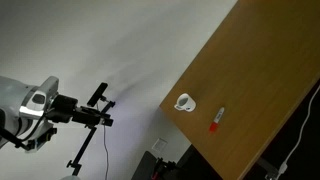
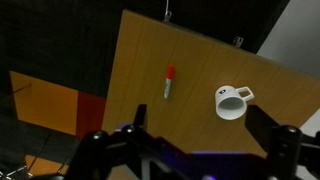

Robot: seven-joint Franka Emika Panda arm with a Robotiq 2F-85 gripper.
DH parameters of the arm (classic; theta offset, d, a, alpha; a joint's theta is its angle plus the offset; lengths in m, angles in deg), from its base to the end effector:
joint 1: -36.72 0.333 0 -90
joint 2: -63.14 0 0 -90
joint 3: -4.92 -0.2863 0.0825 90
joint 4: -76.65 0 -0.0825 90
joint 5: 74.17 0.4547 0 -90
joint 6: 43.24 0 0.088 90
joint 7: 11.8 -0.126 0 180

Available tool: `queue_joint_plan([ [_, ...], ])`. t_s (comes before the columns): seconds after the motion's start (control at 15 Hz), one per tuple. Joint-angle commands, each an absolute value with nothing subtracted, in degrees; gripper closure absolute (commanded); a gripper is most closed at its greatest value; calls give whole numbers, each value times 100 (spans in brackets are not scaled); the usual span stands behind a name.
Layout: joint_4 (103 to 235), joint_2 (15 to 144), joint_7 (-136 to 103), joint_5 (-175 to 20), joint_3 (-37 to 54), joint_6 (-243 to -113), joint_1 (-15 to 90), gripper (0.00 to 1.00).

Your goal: Pick the pen from the table, put it in the cup then place it back on the table

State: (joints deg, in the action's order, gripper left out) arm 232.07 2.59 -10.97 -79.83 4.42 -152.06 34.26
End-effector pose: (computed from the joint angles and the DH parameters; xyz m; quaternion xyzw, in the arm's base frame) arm 0.3666 -0.0220 0.4886 0.9913 -0.0014 0.1198 0.0553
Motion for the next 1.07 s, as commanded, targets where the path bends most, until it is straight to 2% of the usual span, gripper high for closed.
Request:
queue_joint_plan([
  [0.0,23190,267,-1123,-8008,465,-15188,3462,0],
  [0.53,23123,411,-1186,-8051,440,-15377,3411,0],
  [1.0,22940,1581,-1234,-8226,555,-16530,3099,0],
])
